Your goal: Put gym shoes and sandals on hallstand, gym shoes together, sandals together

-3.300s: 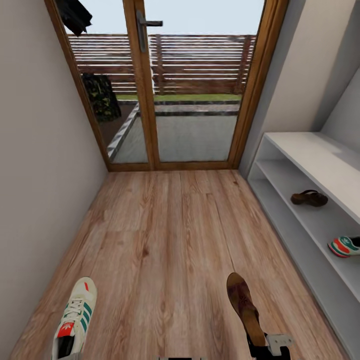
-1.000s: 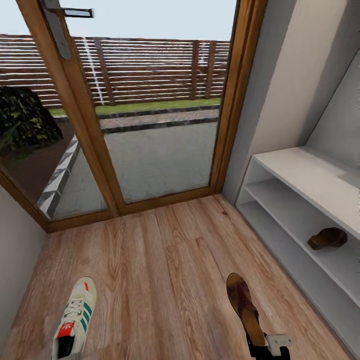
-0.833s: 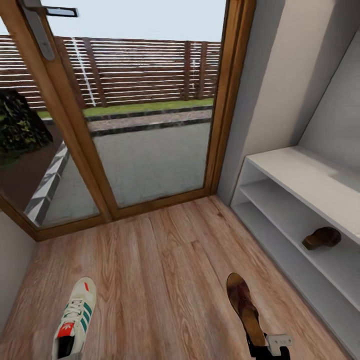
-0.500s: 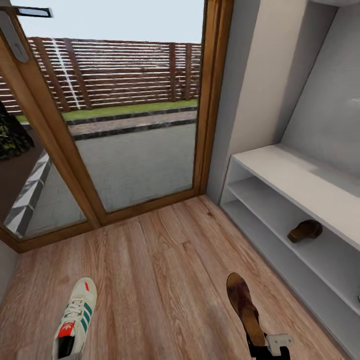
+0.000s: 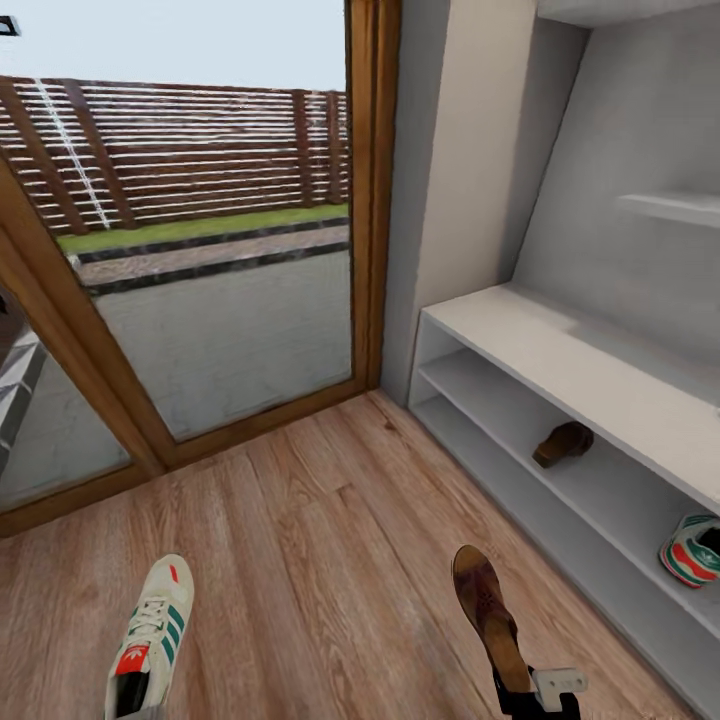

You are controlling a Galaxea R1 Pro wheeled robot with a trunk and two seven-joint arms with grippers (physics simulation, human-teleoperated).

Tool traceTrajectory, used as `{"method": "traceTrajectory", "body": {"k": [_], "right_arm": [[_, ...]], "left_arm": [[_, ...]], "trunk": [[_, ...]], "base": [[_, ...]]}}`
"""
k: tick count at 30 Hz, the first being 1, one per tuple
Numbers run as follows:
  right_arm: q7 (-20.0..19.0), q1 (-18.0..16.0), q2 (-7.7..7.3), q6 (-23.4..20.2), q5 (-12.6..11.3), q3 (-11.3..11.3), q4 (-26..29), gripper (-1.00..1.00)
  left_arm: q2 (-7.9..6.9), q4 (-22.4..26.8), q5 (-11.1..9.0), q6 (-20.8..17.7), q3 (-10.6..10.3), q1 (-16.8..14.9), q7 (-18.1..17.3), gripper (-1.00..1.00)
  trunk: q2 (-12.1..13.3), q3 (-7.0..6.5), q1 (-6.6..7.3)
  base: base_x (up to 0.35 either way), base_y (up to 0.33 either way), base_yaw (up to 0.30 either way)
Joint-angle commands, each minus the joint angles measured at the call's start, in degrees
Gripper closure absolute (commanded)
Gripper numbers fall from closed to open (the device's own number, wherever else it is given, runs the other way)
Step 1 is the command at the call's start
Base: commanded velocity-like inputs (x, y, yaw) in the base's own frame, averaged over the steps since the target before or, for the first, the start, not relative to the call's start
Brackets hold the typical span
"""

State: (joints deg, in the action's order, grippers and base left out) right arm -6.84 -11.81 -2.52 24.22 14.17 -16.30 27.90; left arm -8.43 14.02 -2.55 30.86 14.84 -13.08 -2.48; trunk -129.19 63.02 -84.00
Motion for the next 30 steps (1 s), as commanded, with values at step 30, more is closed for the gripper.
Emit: {"method": "traceTrajectory", "body": {"k": [30], "right_arm": [[-0.5,-0.1,0.05,0.2,0.2,-0.5,-0.1,1.00]], "left_arm": [[0.00,0.0,0.0,0.2,0.0,0.0,-0.2,1.00]], "trunk": [[0.0,-0.96,0.01]], "base": [[-0.055,0.191,-0.240]]}}
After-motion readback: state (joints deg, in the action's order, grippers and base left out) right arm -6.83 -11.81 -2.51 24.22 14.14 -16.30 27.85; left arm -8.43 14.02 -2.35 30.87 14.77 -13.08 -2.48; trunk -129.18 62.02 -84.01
